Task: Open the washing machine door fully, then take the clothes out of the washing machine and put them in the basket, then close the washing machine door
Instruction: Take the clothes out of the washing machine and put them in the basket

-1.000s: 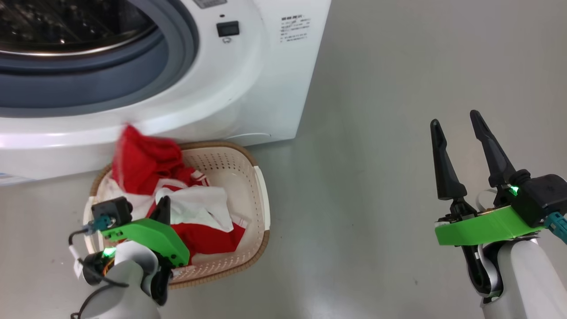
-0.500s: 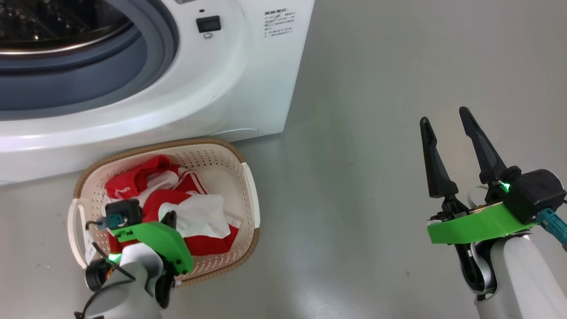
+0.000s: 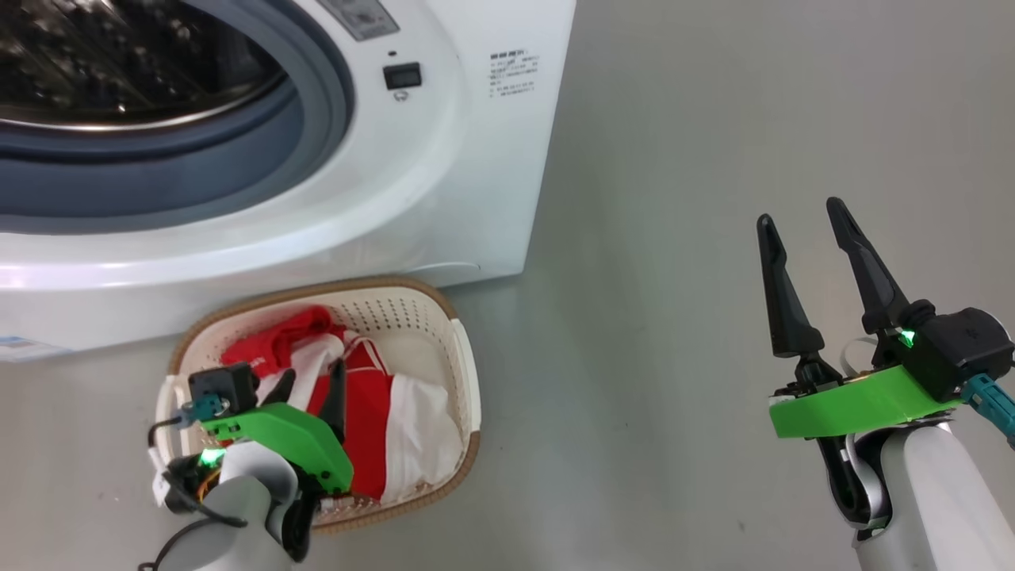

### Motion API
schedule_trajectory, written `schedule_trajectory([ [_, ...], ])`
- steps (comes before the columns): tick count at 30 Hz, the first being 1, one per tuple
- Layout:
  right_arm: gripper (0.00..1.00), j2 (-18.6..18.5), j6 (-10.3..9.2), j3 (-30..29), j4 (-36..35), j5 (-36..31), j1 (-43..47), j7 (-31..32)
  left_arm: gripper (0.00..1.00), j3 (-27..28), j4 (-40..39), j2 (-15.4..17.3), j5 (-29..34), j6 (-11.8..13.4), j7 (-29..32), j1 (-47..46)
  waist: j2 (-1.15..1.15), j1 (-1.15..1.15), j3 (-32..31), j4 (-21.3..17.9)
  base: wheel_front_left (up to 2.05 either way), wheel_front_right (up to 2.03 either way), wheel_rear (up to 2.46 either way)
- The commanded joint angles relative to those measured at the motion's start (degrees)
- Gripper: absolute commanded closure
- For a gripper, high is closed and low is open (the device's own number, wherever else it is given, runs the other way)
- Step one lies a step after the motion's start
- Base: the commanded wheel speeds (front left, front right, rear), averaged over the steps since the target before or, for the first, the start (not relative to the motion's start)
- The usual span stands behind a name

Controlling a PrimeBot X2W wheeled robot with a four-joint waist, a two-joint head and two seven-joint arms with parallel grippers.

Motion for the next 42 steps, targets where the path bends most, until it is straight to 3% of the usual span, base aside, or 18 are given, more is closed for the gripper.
schedule_trajectory([
  [1, 0.00, -0.18, 0.36, 0.73, -1.05, -0.03, 1.00, -0.36, 0.00, 1.47, -2.78, 2.37, 0.26, -0.20, -0.71, 1.75, 0.00, 0.00, -2.17, 0.98, 0.00, 0.00, 0.00],
  [11, 0.00, -0.18, 0.36, -0.25, -0.61, -0.90, 2.87, -0.36, 0.00, 6.99, -17.88, 3.48, 1.99, -0.35, -0.75, 9.20, 0.00, 0.00, -7.09, 2.19, 0.00, 0.00, 0.00],
  [30, 0.00, -0.18, 0.36, -2.28, -1.45, -1.13, 8.65, -0.36, 0.00, 14.93, -46.20, 2.30, 10.21, -0.40, -0.76, 24.76, 0.00, 0.00, -17.87, 2.93, 0.00, 0.00, 0.00],
  [42, 0.00, -0.18, 0.36, -4.44, -2.25, -1.44, 13.24, -0.36, 0.00, 16.19, -53.73, 2.75, 11.53, -0.40, -0.76, 32.55, 0.00, 0.00, -22.97, 2.33, 0.00, 0.00, 0.00],
])
